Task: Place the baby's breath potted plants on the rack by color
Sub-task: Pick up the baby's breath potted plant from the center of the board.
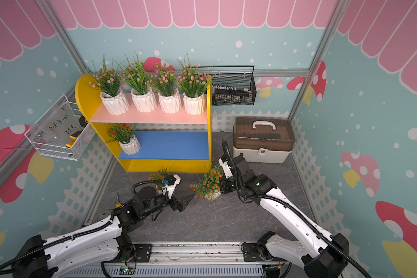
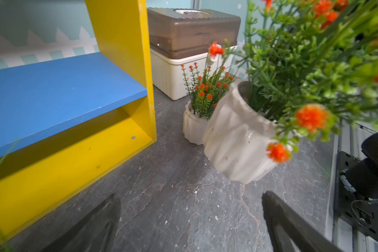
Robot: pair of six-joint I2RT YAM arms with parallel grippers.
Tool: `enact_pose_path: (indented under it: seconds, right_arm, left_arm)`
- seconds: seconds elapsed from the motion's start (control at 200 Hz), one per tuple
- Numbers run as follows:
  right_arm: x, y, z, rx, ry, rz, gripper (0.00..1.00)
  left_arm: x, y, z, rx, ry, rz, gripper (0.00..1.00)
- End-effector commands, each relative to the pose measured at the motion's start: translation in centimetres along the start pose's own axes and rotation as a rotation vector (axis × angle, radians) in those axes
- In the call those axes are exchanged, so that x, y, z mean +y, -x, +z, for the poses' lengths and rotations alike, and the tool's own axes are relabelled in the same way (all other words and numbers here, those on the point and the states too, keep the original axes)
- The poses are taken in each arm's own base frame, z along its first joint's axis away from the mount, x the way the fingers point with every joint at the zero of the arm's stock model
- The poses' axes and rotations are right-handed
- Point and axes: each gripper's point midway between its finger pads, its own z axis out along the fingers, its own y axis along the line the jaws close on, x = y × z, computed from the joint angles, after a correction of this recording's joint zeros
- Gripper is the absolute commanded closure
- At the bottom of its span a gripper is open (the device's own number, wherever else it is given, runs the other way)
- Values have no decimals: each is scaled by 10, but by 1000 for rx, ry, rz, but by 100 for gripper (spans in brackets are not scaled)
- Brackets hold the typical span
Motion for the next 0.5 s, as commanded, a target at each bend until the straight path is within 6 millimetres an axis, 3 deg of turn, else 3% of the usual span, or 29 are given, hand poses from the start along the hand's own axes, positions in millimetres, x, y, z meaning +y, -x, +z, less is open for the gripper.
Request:
enact_pose_path:
  seconds: [0.0, 0.28, 0.495]
  right_arm:
    - [12, 18, -6, -43, 50, -29, 100]
    - [17, 16, 4, -26, 87, -23, 100]
    - [21, 13, 11, -13, 114, -21, 100]
  left_arm:
    - [-22, 15, 4, -70, -92, 72, 1]
    - [-52, 25, 24, -72, -172, 149, 1]
    - [-60, 30, 42, -63, -184, 159, 1]
